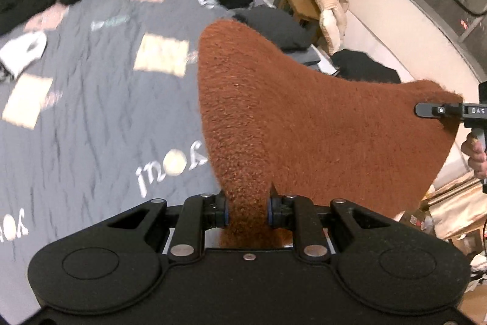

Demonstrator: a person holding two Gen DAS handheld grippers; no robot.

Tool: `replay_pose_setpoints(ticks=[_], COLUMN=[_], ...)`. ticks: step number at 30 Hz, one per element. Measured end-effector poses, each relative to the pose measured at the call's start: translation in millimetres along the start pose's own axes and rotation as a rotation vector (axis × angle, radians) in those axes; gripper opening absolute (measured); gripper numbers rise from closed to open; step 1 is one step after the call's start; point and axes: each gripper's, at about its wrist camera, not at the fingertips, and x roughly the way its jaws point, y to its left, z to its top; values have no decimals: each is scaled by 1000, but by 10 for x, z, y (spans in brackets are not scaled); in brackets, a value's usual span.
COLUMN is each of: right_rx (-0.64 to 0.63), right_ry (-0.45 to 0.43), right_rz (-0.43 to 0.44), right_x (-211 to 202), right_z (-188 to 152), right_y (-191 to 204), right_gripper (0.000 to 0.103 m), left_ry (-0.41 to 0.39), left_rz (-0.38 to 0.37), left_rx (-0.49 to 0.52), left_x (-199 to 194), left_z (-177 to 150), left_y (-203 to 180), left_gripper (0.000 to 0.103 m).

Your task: Fold clothes

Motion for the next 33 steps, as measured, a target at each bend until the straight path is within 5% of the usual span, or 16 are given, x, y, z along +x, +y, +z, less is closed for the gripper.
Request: replay_pose_setpoints(ticks=[9,17,25,33], right_rx=[-10,65,174,310], right_ry=[-83,-196,-304,-376], right_rz=[-36,-74,-122,-210], right_x=[-926,-1200,-761,126], right_z=[680,1037,1484,2147], right_y=[-466,-866,-1305,-1766], right_gripper=[22,22,22,22], left_ry=[-23,-53,-32,51], left_rz=[7,18,-2,-42], left_rx=[140,313,457,635], left_x=[321,699,1431,2749], left_z=[968,1794,2864,4164], left_y=[-1065,-1352,-1181,-886], left_gripper=[20,20,20,20])
